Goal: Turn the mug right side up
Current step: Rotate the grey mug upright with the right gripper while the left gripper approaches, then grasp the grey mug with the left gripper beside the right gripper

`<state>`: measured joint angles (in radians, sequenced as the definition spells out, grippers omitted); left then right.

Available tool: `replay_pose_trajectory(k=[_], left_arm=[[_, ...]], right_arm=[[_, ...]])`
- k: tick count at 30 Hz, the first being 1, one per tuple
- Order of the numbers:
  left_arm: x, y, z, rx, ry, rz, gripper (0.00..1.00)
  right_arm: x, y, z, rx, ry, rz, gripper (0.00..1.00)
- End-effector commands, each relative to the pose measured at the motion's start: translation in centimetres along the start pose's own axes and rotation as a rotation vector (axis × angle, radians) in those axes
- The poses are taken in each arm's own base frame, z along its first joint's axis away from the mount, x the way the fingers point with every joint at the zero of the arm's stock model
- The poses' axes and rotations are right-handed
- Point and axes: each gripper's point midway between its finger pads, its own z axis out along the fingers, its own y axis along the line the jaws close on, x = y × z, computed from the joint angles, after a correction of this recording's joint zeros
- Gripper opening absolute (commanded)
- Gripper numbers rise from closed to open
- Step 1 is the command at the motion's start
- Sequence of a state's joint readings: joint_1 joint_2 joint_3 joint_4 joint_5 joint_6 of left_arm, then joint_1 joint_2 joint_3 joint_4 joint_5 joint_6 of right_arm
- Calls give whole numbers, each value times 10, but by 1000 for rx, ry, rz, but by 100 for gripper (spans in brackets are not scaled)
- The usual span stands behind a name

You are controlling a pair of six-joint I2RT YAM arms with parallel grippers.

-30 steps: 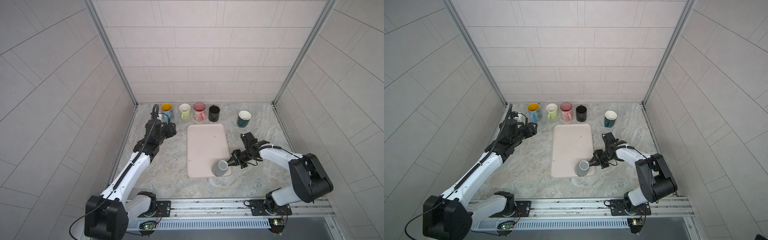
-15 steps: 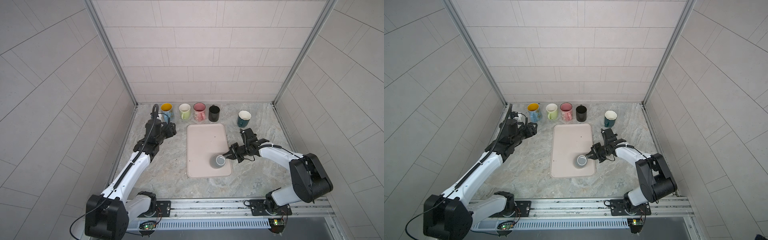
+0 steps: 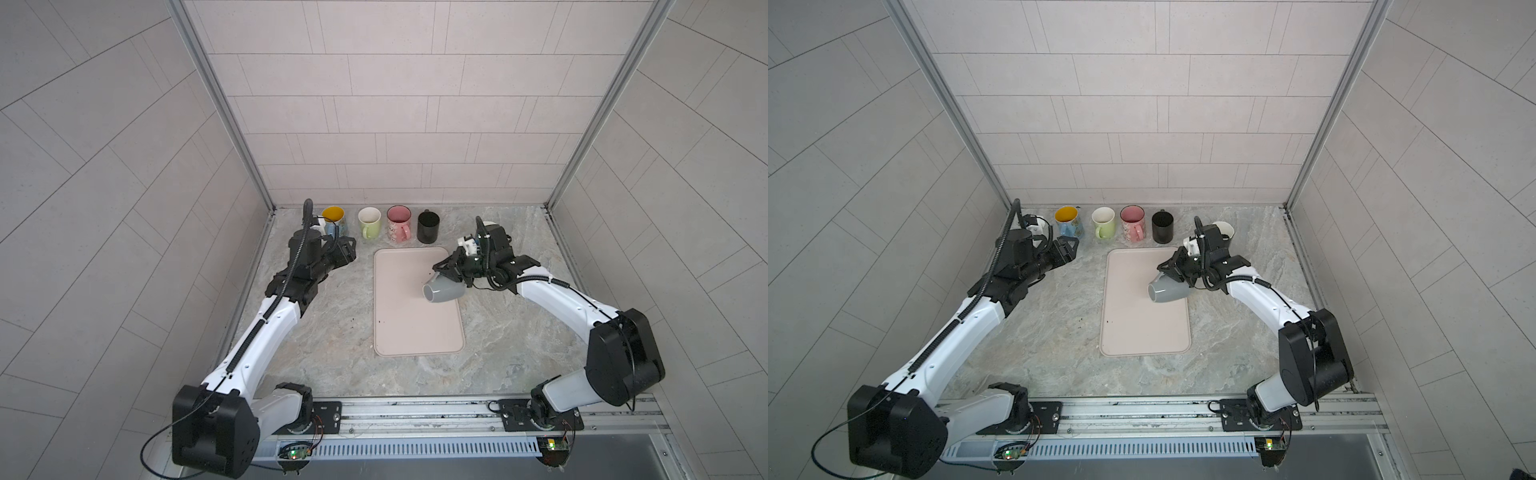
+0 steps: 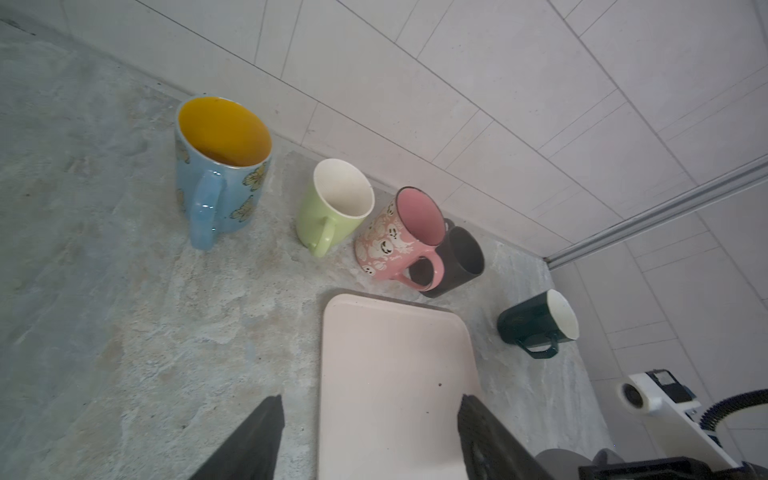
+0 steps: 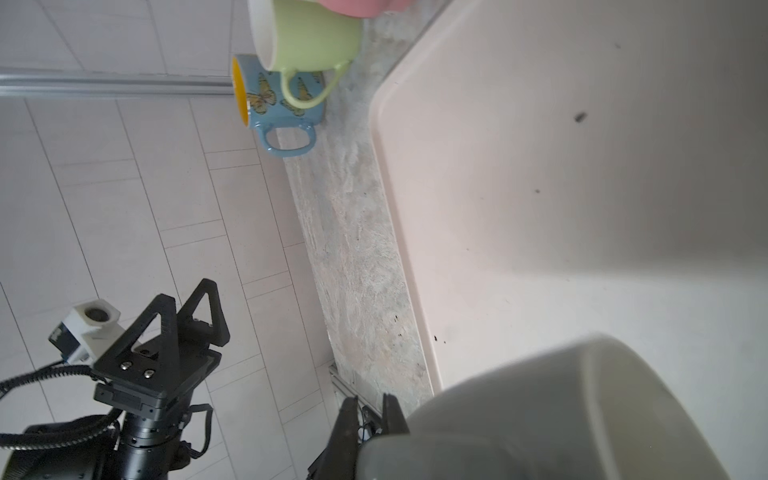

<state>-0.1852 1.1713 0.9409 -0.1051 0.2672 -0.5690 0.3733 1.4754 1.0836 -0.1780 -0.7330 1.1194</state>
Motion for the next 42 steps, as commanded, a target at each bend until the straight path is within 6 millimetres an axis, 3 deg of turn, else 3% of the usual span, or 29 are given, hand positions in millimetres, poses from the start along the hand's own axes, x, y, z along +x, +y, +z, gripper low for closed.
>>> replay_pose_trajectory(k=[1, 5, 10, 14, 18, 24, 30, 42], left_arm=[[-15, -40, -3, 168, 31, -39, 71], [-20, -63, -3, 271, 70, -64, 70], [-19, -70, -3, 297, 106, -78, 70], [-10, -88, -3, 391, 195, -104, 67], [2, -103, -8, 454, 291, -87, 65], [33, -120, -16, 429, 437, 50, 61], [43, -126, -16, 433, 483, 58, 57], [71, -146, -26, 464, 599, 124, 54]], right_arm=[[-2, 59, -7, -120, -93, -367, 0], [-4, 61, 1, -172, -115, -422, 0], [7, 80, 5, -227, -89, -578, 0], [23, 106, 2, -288, -93, -798, 0], [44, 117, -2, -309, -54, -965, 0], [79, 110, 2, -243, 74, -1173, 0], [96, 108, 3, -235, 152, -1245, 0], [98, 105, 11, -177, 189, -1301, 0]])
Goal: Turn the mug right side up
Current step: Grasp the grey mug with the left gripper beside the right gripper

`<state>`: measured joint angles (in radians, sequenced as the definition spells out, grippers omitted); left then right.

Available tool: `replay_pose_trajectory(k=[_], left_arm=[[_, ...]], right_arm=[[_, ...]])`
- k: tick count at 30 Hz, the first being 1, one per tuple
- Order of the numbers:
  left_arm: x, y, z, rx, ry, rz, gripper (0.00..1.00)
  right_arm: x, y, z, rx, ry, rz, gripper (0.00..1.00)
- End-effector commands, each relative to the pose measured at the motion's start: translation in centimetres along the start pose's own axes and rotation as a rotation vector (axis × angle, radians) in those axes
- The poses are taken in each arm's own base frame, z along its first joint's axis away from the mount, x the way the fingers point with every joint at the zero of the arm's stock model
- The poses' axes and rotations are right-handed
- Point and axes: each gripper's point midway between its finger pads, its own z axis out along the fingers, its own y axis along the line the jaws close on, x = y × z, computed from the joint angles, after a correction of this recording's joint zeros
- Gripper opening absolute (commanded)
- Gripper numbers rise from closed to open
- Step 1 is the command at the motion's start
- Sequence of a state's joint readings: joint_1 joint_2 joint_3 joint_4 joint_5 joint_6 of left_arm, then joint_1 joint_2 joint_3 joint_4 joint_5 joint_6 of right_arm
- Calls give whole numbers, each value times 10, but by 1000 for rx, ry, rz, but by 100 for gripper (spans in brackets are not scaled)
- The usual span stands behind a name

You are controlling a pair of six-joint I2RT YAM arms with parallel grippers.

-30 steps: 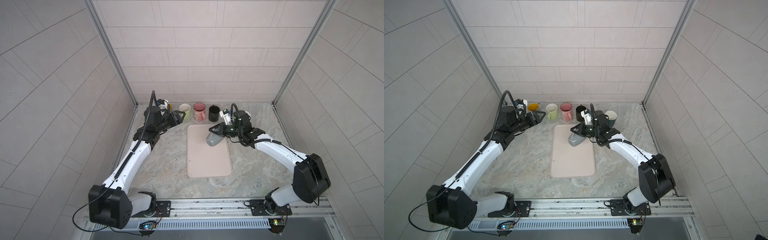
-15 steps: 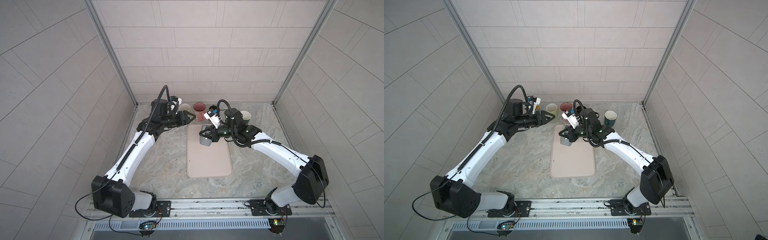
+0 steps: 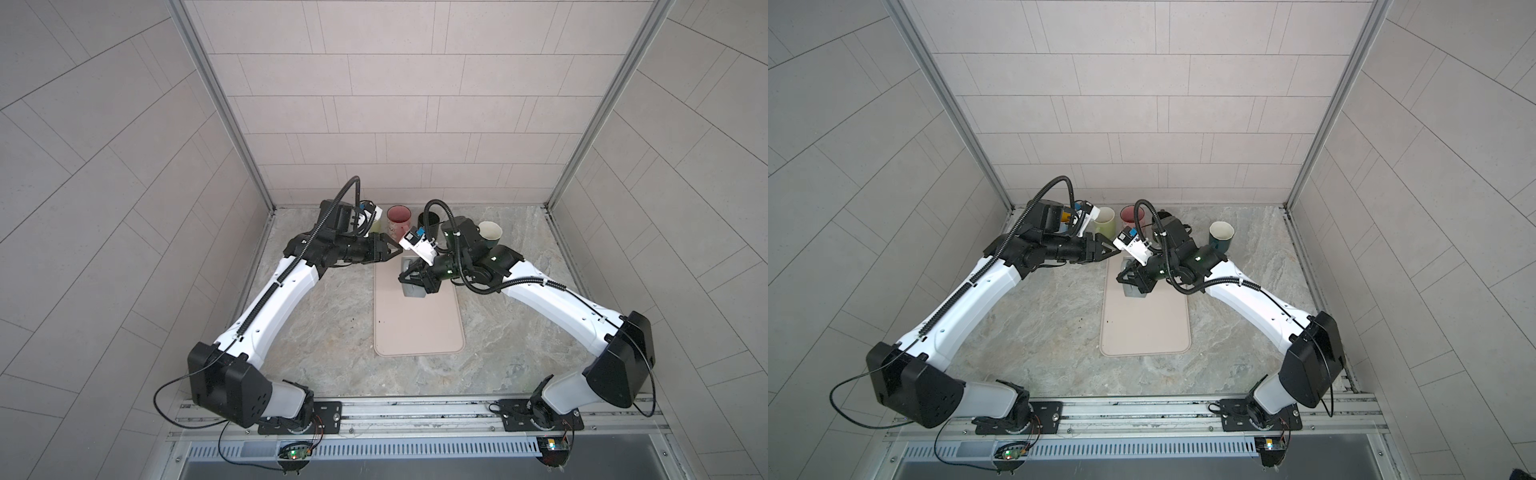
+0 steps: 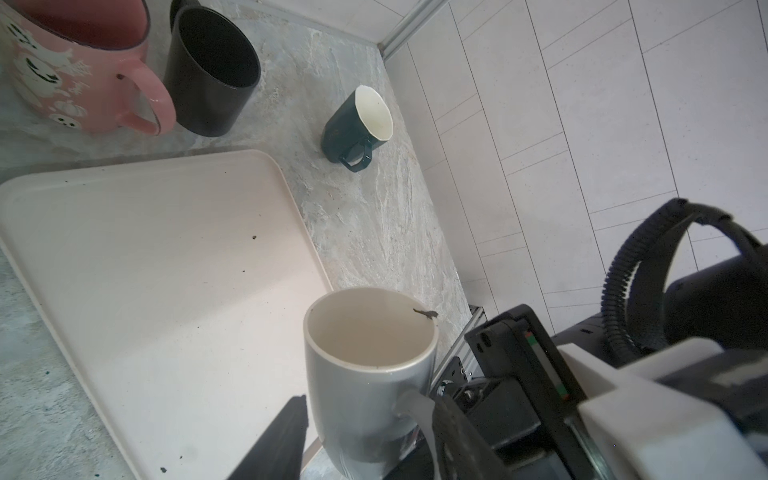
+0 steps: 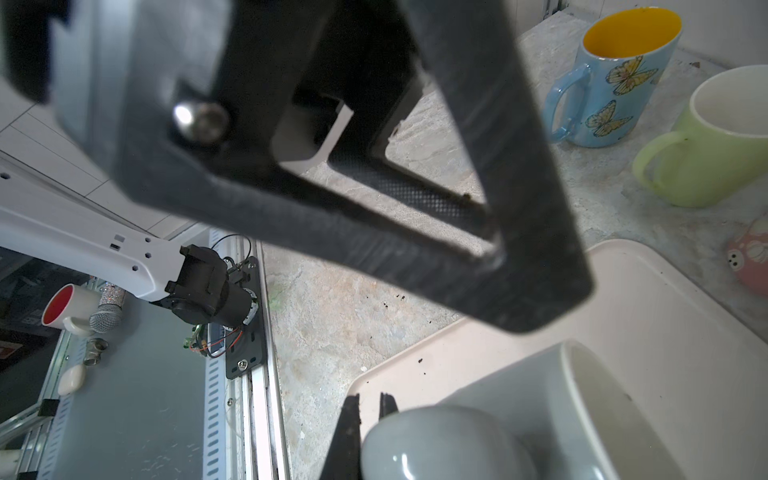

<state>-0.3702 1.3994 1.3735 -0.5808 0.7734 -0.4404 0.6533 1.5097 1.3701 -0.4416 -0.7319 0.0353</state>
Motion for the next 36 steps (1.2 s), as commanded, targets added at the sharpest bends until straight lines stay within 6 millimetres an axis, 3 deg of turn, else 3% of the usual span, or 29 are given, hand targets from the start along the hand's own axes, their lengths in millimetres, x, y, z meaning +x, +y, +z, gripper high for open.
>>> replay_pose_trajectory(k=[1, 19, 36], left_arm=[[5, -10, 3, 23, 35, 29, 53], [29, -14, 18, 26, 146, 33, 48], [65, 11, 38, -29, 272, -24, 31]], right_arm=[[-15, 4, 0, 1, -21, -91, 0], [-23, 4, 14, -22, -6, -97, 0], [-27, -2, 19, -3, -20, -103, 0]])
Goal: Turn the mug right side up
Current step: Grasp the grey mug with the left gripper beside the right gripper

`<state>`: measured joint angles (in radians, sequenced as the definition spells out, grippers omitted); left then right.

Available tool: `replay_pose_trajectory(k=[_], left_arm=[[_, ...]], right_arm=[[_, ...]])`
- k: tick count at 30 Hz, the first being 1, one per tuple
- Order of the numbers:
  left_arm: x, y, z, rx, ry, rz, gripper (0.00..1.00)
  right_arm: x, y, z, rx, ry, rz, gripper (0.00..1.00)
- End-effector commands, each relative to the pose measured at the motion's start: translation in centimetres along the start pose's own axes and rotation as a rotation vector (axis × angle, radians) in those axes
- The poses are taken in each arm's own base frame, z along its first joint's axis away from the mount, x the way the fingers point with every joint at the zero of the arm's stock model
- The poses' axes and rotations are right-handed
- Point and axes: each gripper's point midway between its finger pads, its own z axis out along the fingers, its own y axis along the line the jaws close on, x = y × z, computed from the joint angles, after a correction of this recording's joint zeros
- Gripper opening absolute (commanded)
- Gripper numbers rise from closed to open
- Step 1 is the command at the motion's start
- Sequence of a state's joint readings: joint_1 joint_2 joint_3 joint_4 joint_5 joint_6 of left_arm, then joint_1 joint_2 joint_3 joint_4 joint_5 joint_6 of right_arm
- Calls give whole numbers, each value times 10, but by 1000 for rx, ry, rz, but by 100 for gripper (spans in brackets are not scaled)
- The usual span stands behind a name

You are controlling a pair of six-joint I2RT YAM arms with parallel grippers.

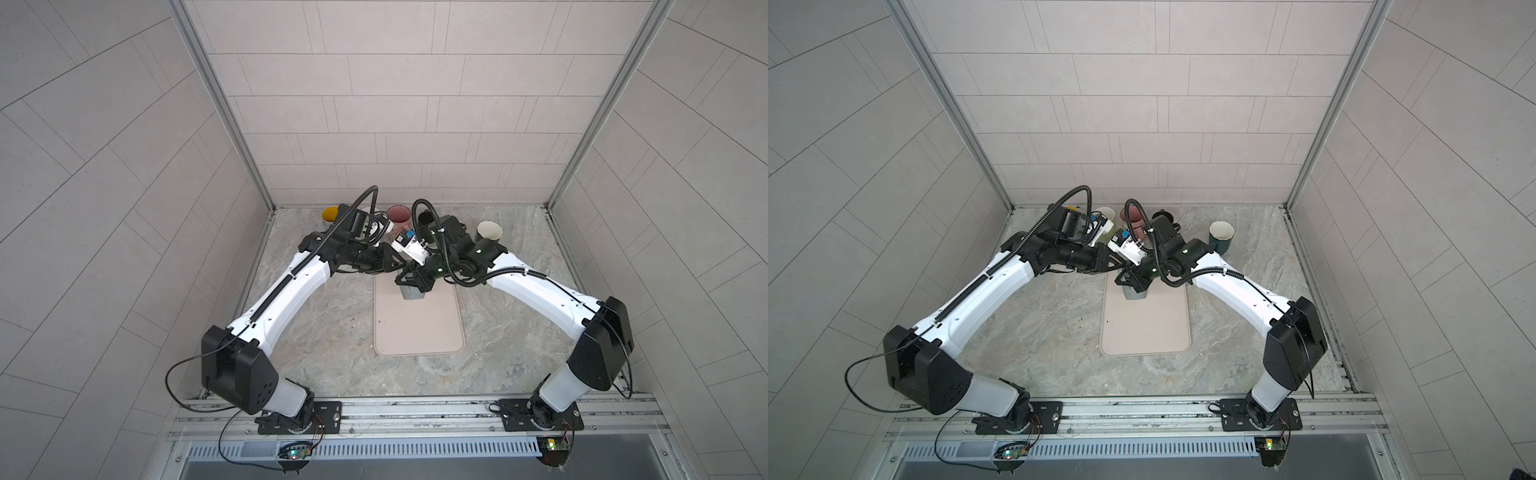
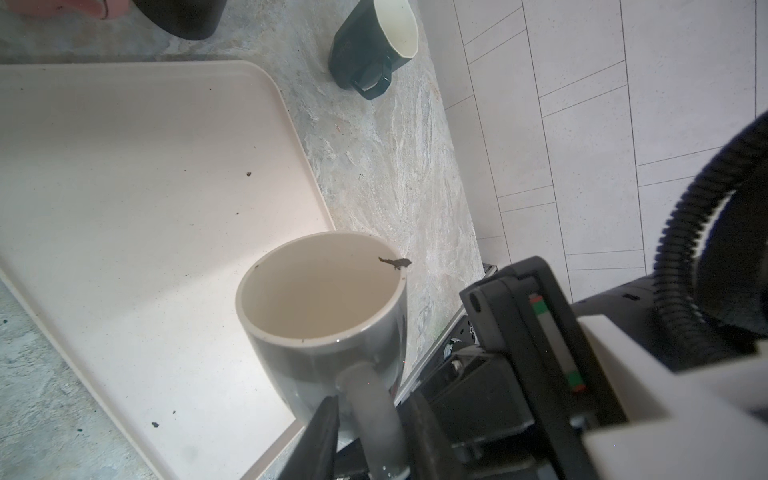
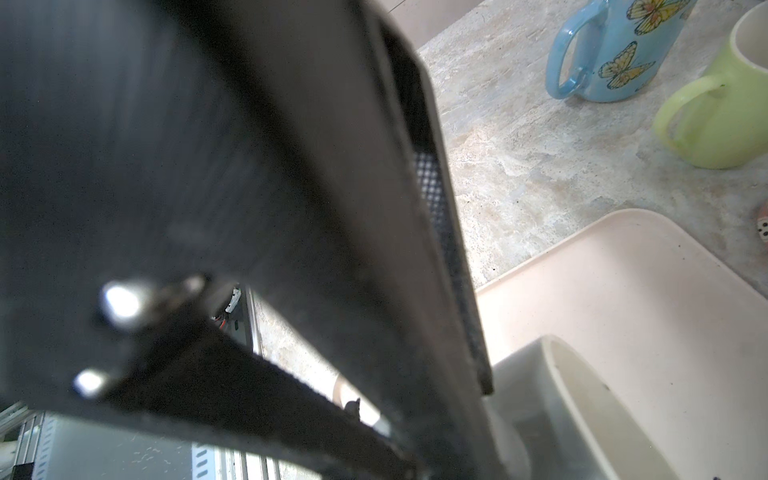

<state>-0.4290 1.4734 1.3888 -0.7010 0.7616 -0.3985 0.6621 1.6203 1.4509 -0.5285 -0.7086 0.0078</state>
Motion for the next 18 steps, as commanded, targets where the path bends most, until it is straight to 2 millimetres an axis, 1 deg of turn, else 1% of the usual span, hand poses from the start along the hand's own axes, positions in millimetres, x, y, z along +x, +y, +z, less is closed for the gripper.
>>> replay_pose_trajectory(k=[1, 9, 18], left_arm=[[29, 1, 17, 9, 113, 15, 30], [44, 9, 25, 16, 161, -18, 27], [63, 21, 32, 6, 230, -51, 22]], right_arm=[[-39, 14, -9, -5, -120, -139, 0], [-34, 2, -6, 55, -102, -142, 0], [-26, -7, 0, 87, -64, -150, 0]])
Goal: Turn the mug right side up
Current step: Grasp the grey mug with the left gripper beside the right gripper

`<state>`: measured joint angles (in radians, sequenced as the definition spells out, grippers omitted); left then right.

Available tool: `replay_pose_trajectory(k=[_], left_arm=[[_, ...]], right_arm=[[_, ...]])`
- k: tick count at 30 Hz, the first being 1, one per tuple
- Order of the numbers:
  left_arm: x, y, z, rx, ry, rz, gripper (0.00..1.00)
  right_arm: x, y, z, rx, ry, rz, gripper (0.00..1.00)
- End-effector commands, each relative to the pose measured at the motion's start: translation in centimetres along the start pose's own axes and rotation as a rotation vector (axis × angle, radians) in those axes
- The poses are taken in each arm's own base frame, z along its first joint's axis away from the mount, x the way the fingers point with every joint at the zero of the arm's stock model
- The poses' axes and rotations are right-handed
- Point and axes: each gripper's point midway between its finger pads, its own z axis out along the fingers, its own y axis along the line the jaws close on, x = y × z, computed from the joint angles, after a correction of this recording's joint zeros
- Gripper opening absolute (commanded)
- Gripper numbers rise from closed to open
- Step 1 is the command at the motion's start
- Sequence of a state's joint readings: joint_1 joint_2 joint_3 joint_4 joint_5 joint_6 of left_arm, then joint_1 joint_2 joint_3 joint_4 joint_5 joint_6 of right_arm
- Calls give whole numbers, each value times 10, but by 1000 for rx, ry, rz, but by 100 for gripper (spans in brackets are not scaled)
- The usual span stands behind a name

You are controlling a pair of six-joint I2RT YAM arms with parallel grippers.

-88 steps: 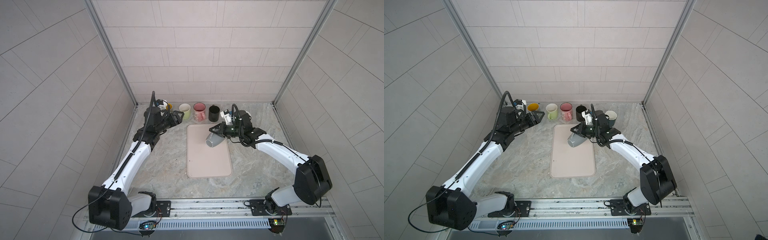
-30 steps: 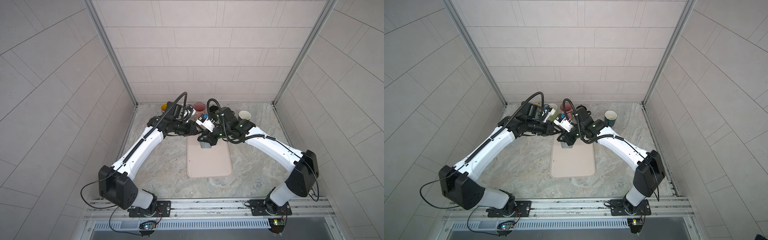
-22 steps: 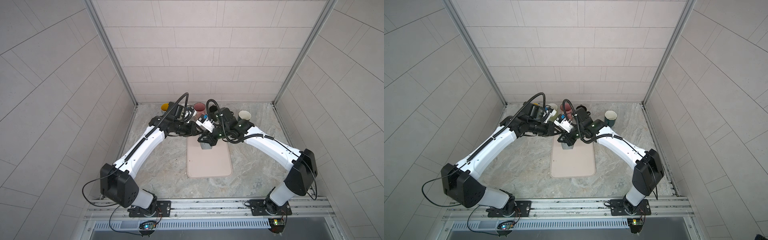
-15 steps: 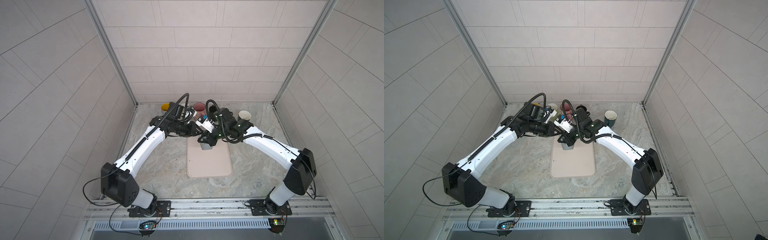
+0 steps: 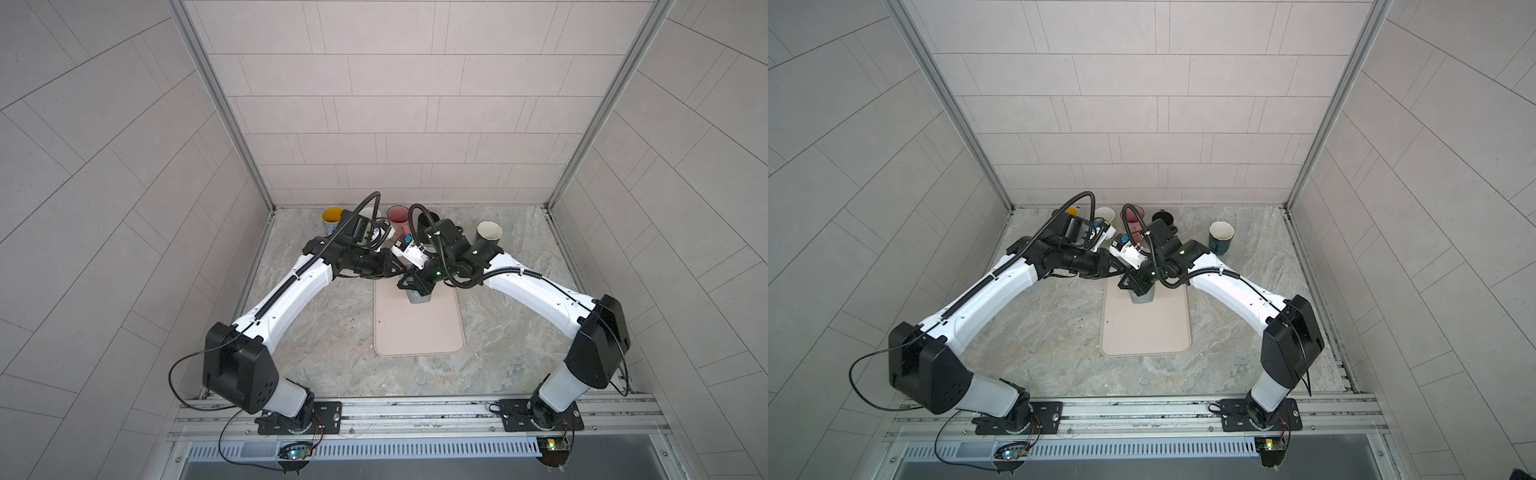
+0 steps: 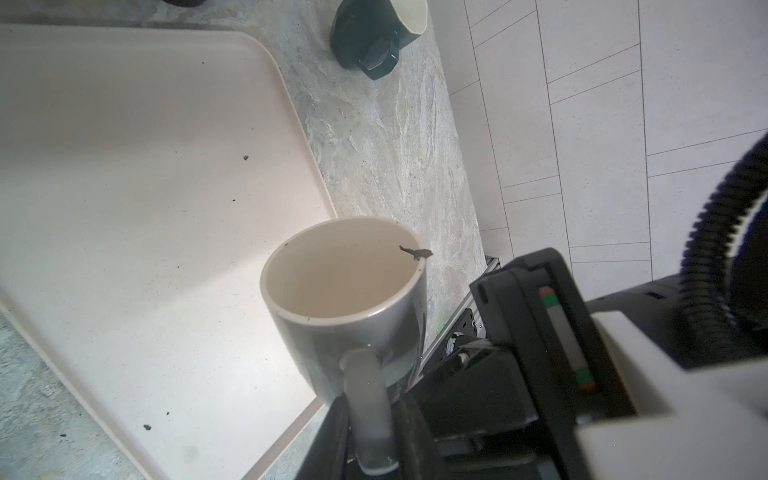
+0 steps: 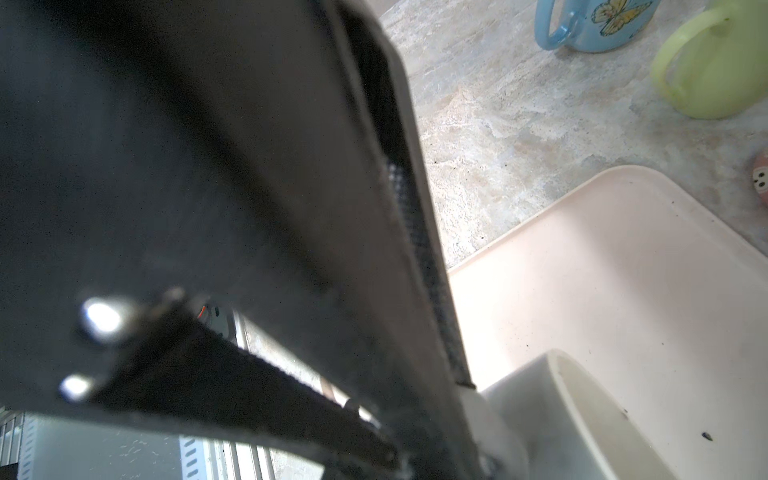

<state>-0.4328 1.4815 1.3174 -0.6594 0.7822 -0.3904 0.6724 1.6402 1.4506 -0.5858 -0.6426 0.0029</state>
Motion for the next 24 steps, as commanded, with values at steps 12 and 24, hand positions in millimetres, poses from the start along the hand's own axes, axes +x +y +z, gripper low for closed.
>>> replay_pose_trajectory(k=[12, 24], left_arm=[[66, 7, 31, 33, 283, -54, 23], [71, -5, 29, 88, 288, -32, 0]], right_arm=[[-39, -3, -1, 62, -103, -191, 0], [-40, -13, 3, 108, -133, -177, 0]])
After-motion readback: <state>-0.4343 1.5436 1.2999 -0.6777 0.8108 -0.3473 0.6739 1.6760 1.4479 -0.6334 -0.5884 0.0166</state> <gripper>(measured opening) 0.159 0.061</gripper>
